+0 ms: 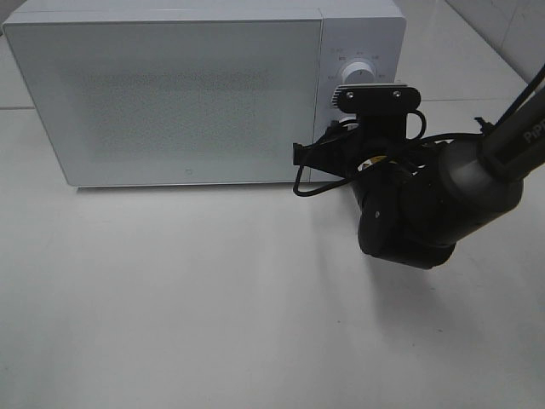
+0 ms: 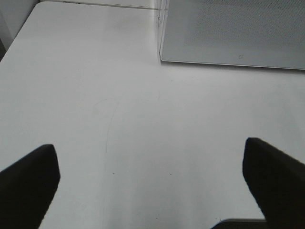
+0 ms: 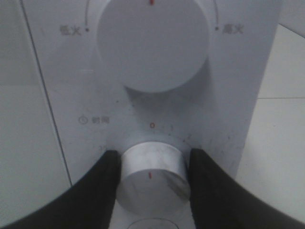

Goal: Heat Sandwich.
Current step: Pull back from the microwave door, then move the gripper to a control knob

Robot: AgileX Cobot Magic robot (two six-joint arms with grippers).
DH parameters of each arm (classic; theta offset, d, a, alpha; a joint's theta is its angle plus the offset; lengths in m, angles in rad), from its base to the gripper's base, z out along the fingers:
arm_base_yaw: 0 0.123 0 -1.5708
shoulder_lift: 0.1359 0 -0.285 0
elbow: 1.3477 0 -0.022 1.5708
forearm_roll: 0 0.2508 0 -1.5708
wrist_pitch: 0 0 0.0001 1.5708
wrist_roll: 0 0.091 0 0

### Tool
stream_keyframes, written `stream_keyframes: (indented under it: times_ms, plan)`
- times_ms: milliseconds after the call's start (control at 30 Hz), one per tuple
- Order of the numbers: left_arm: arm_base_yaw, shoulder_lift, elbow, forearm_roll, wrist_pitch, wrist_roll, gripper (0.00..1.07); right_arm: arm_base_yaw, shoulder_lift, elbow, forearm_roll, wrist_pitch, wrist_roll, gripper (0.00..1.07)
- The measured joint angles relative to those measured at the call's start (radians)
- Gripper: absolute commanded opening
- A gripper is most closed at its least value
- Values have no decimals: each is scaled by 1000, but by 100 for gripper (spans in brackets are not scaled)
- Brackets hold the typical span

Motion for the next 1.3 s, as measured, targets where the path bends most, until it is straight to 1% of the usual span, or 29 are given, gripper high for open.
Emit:
stream_keyframes:
  times_ms: [33, 100, 133, 167, 233, 533, 833, 967, 1033, 1133, 1233, 1300]
  plan:
    - [0, 0, 0, 0, 0, 0, 99, 0, 0, 0, 0, 0, 0, 24]
    - [0, 0, 0, 0, 0, 0, 99, 0, 0, 0, -3, 1, 0, 15]
    - [0, 0, 0, 0, 0, 0, 99, 0, 0, 0, -3, 1, 0, 8]
    - [0, 0, 0, 0, 0, 0, 99, 0, 0, 0, -3, 1, 0, 5]
    - [0, 0, 0, 0, 0, 0, 99, 0, 0, 0, -3, 2, 0, 4]
    - [0, 0, 0, 0, 0, 0, 99, 0, 0, 0, -3, 2, 9, 5]
    - [0, 0, 0, 0, 0, 0, 99, 0, 0, 0, -3, 2, 69, 5]
    - [0, 0, 0, 0, 0, 0, 99, 0, 0, 0, -3, 2, 152, 5]
    - [0, 0, 0, 0, 0, 0, 99, 0, 0, 0, -3, 2, 241, 5]
    - [0, 0, 0, 0, 0, 0, 99, 0, 0, 0, -3, 2, 303, 5]
    - [0, 0, 0, 0, 0, 0, 99, 0, 0, 3, -11, 1, 438, 5]
    - [0, 0, 0, 0, 0, 0, 99, 0, 0, 4, -17, 0, 478, 5]
